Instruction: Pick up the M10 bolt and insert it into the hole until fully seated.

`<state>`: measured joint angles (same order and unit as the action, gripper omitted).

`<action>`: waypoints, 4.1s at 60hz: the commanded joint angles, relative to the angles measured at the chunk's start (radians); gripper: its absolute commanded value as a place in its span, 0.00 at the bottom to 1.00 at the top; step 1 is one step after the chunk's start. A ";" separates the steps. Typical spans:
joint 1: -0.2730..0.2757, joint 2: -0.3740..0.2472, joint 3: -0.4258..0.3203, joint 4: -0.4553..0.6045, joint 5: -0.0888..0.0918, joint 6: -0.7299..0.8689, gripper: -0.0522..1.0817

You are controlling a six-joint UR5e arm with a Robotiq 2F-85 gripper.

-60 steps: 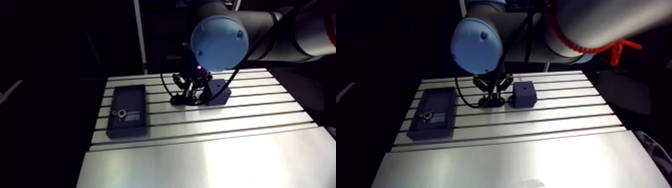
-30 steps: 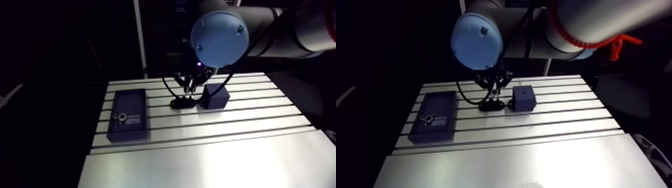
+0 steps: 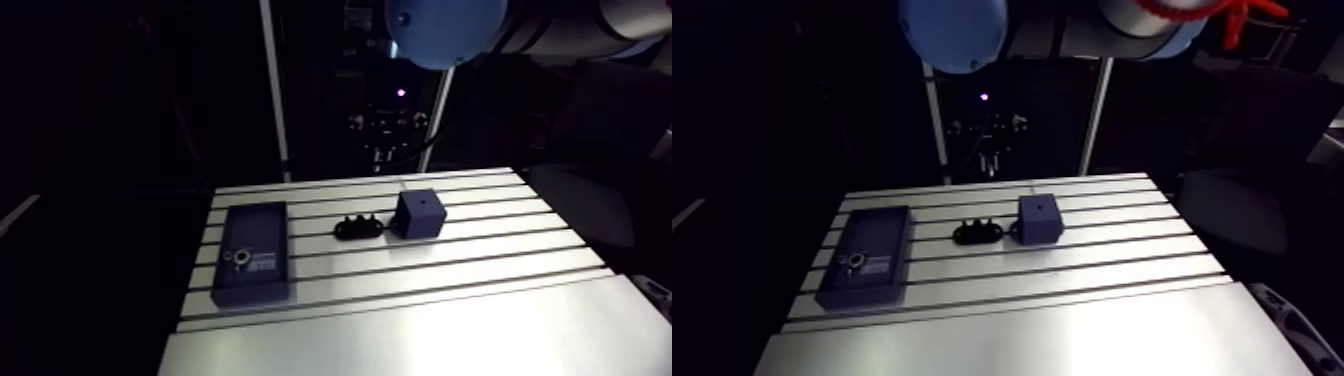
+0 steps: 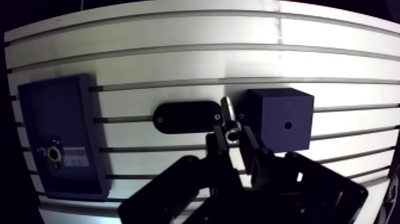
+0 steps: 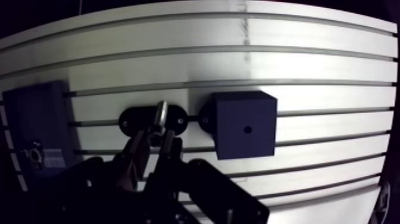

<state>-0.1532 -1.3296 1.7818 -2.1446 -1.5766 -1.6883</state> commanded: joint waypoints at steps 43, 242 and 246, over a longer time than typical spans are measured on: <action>-0.143 0.130 -0.389 0.573 -0.001 -0.017 1.00; -0.143 0.232 -0.309 0.547 -0.039 -0.020 1.00; -0.143 0.232 -0.308 0.547 -0.039 -0.020 1.00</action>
<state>-0.2957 -1.0974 1.4715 -1.5968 -1.6160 -1.7070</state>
